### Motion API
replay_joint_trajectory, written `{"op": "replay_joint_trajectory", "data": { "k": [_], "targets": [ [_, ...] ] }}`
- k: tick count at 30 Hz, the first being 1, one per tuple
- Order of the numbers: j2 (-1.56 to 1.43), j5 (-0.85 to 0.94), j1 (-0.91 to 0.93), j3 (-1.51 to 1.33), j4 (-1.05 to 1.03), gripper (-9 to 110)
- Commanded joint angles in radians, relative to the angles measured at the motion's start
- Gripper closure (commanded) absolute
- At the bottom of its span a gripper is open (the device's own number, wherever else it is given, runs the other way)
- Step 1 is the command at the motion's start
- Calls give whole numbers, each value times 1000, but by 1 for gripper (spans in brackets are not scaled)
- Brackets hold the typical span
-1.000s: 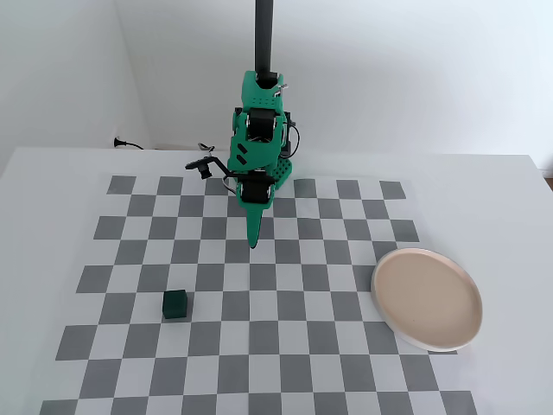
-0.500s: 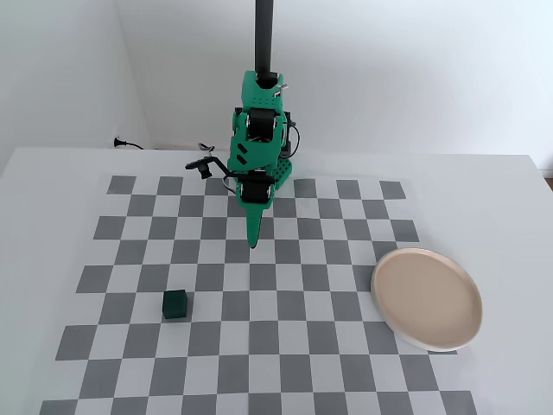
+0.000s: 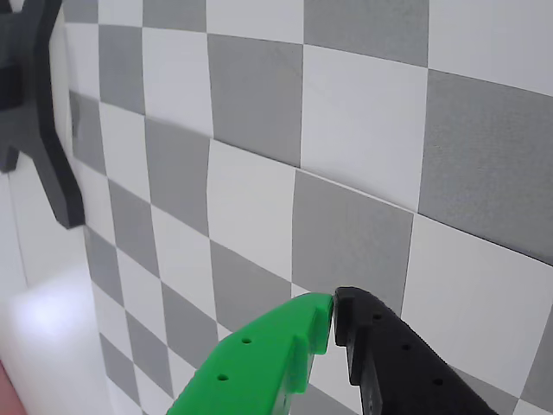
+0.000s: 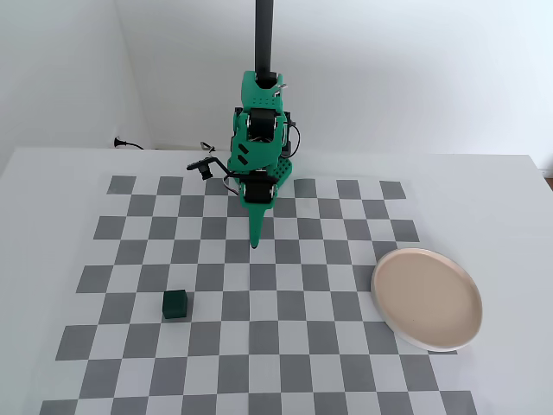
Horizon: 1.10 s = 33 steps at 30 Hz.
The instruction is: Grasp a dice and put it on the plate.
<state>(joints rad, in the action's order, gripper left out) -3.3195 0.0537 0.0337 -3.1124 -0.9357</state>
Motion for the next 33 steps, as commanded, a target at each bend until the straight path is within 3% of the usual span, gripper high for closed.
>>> {"op": "replay_joint_trajectory", "data": {
  "k": [1,5,6,7,10,16,21,27,33],
  "targets": [
    [-17,51,-3,18,-8,106],
    [-17,218,3,18,-31,106],
    [-17,313,11,18,-38,106],
    [-17,561,31,18,-48,106],
    [-15,508,87,18,5,106],
    [-14,831,71,21,-86,106],
    [-14,1201,5,23,-98,106],
    [-15,1448,-26,20,29,106],
    [-15,1525,-66,21,87,100]
  ]
}}
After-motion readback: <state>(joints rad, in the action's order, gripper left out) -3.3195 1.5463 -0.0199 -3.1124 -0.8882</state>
